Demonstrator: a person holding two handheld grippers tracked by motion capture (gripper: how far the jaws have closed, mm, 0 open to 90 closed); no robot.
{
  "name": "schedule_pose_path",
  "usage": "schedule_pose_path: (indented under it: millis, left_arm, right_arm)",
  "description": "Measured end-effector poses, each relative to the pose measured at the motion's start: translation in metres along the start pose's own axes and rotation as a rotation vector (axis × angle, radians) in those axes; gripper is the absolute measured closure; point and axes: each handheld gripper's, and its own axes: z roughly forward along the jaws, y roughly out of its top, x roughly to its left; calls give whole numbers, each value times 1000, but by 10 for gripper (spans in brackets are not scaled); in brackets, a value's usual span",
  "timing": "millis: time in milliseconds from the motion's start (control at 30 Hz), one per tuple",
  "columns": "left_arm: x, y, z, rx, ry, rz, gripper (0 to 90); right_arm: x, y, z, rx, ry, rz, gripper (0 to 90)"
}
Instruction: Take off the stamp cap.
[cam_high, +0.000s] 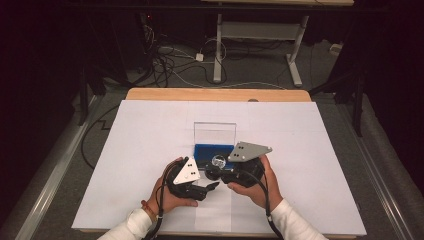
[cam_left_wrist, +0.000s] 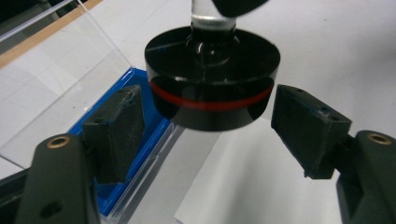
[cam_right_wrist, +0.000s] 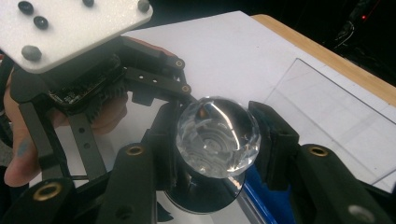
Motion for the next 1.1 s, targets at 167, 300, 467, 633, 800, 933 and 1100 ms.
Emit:
schedule_pose_path:
  millis: [167,300,467,633,800,933,1100]
  left_arm:
    - [-1,0,1,-6,-11,0,296]
    - [0,-1,2,13,-5,0,336]
    - [1,-1,3,26,-6,9,353]
    - [0,-2,3,38,-1,21,353]
    - [-1,-1,3,55,12,41,358]
    - [-1,0,3,69,18,54,359]
    - [-2,2,2,75,29,70,361]
  right_arm:
    - [0,-3,4,2,5,5,570]
    - [1,-3,6,8,20,2,570]
    - [2,-4,7,9,22,-2,570]
    - [1,-5,8,11,23,3,570]
    - [1,-7,9,12,31,14,569]
    - [0,-7,9,13,34,18,570]
    - [-2,-7,8,7,43,35,570]
